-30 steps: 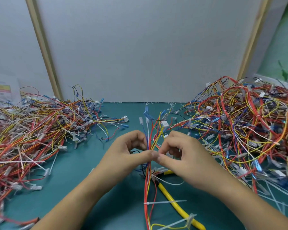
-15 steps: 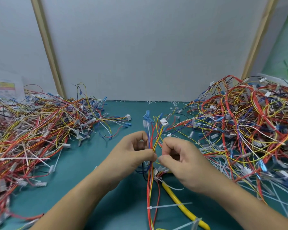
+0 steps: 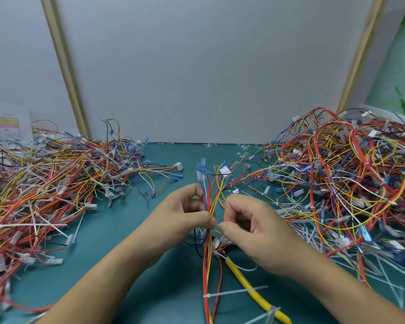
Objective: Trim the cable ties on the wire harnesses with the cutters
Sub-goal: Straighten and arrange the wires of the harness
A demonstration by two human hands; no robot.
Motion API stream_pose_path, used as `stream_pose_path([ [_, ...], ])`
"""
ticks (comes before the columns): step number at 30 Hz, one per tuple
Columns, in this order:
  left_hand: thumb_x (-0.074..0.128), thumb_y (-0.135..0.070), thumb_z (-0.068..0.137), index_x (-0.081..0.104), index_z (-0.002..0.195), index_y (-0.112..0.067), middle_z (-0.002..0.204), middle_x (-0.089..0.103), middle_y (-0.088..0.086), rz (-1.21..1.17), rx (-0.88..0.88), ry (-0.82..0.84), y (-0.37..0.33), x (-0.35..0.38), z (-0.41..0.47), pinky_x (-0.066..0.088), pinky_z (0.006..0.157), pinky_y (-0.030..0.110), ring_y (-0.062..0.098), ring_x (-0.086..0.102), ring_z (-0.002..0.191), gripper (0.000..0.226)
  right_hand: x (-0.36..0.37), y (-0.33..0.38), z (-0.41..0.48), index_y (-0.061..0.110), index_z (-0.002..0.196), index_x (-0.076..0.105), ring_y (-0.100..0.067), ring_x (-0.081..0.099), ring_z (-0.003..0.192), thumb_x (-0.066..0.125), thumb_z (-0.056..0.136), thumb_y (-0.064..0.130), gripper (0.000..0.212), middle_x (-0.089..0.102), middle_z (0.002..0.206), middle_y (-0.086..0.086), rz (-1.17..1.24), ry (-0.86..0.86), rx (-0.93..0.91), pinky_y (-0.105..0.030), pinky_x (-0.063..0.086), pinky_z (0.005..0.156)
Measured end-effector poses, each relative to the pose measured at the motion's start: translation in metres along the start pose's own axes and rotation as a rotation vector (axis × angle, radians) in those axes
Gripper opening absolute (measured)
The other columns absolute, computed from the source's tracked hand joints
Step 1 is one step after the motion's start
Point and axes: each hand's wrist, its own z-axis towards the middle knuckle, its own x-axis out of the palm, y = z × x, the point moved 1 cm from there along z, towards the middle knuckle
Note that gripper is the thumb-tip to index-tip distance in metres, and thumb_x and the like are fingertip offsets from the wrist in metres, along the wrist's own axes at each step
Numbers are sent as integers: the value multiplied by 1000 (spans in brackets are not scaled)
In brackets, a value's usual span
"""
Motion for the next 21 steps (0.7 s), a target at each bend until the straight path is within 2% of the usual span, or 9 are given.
stream_pose_path([
  [2,67,-5,71,61,104,0,84,67,17,-13,-39,13,-1,-2,3,49,83,31,20,61,76,34,0,3,-2,21,66,47,-7,40,63,59,80,17,19,45,66,12,10,21,-35,-33,35,60],
  [4,63,-7,79,74,90,-10,79,72,8,-20,-84,-96,-1,-2,10,47,85,32,15,66,73,16,0,6,-3,22,65,47,-9,42,64,59,80,14,21,47,69,10,2,42,-67,-30,36,61],
  [5,59,-9,84,77,82,-14,75,74,5,-42,-125,-165,0,-3,12,45,85,34,12,67,69,19,-1,7,-4,22,64,48,-10,42,64,59,80,13,21,48,70,8,-6,55,-78,-29,37,61],
  [7,56,-28,85,77,90,-15,81,75,7,-134,-149,-205,1,-6,13,43,89,40,16,68,70,25,-2,10,-5,22,65,49,-12,43,65,61,80,12,21,50,72,5,-9,80,-96,-31,38,61],
  [9,63,-38,79,69,107,-7,85,74,11,-261,-136,-199,0,-9,10,47,84,35,20,68,71,43,-2,12,-6,17,65,52,-16,44,66,63,80,9,20,50,73,3,-3,109,-114,-34,40,61],
  [11,68,-41,77,66,115,0,84,73,10,-354,-152,-181,-2,-10,8,52,73,28,20,68,69,56,-1,14,-7,13,66,54,-17,44,65,65,80,4,20,50,72,1,14,138,-130,-32,39,60],
  [14,60,-51,77,71,108,-2,86,74,10,-489,-310,-95,-6,-10,7,55,63,29,22,69,68,59,-2,17,-9,12,66,55,-18,42,64,65,77,1,19,50,71,-1,82,183,-140,-24,35,59],
  [16,61,-52,79,72,108,-1,90,74,13,-550,-384,-48,-5,-11,6,55,64,31,24,70,68,60,-2,18,-10,11,66,57,-17,43,66,67,77,-1,19,50,72,0,85,230,-150,-21,35,61],
  [21,72,-39,75,74,91,-12,77,69,2,-430,-355,0,-1,-6,5,48,68,31,19,62,63,31,-1,18,-11,8,68,61,-16,50,69,70,79,-3,18,52,74,0,79,349,-141,-33,45,65],
])
